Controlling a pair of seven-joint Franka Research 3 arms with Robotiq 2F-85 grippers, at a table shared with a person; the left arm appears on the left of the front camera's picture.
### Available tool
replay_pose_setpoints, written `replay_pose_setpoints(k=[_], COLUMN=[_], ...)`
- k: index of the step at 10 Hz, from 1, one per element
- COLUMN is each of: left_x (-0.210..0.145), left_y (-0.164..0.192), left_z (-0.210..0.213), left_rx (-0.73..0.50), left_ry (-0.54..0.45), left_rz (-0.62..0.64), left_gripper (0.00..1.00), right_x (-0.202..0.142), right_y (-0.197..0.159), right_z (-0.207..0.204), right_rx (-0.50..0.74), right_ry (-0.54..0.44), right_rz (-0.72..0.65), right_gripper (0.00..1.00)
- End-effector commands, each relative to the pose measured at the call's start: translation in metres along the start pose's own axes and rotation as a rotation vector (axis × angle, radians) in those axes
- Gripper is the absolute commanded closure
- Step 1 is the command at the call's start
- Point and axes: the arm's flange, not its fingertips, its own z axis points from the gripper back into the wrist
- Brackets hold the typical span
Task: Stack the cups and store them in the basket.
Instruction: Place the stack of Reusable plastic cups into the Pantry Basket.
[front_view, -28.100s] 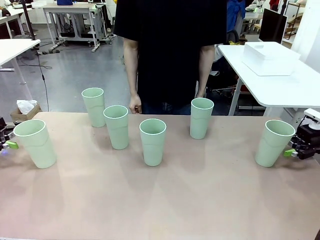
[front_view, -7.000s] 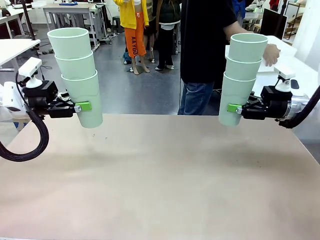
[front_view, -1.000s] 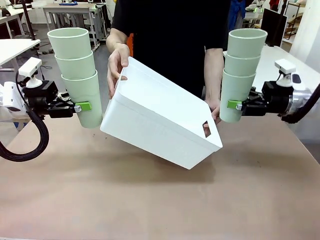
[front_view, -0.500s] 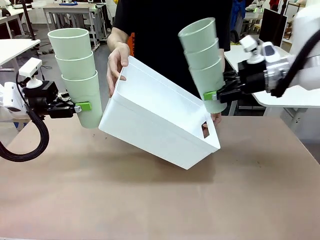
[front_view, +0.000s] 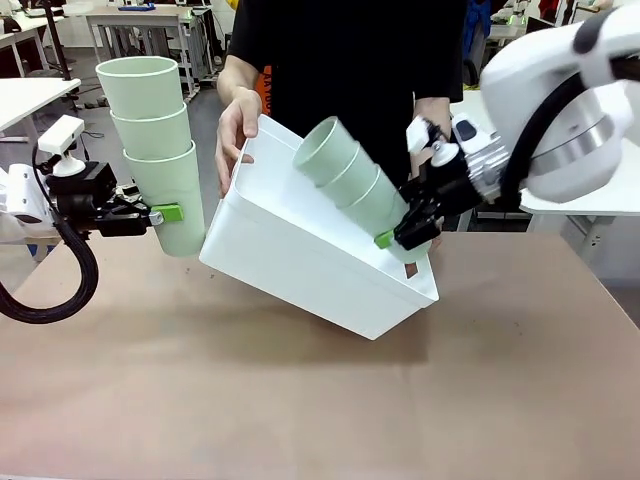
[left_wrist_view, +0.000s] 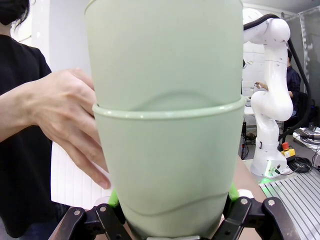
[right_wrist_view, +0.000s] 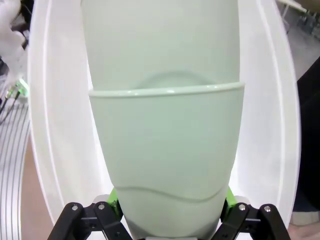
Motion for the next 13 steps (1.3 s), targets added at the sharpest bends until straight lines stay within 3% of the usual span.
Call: replay_pose_setpoints(k=[1, 5, 11, 12, 13], left_x=[0.006, 0.006, 0.006, 0.006, 0.006], left_y=[0.000, 0.000, 0.000, 0.000, 0.000], left_z=[-0.001, -0.001, -0.001, -0.001, -0.001], left_rx=[-0.002, -0.002, -0.002, -0.002, -0.002], left_ry=[-0.006, -0.006, -0.006, -0.006, -0.006], left_rz=[-0.003, -0.003, -0.003, -0.003, -0.003], left_gripper=[0.15, 0.15, 0.15, 0.15, 0.15], right_x=[0.007, 0.004, 0.002, 0.004, 0.006], right_y=[0.005, 0.024, 0.025, 0.025, 0.024], right_z=[-0.019, -0.066, -0.096, -0.094, -0.091], right_rx=[-0.030, -0.061, -0.048, -0.042, -0.039], right_ry=[0.098, 0.199, 0.238, 0.233, 0.224], right_rz=[-0.013, 0.024, 0.037, 0.041, 0.049], right_gripper=[0.16, 0.16, 0.16, 0.00, 0.00])
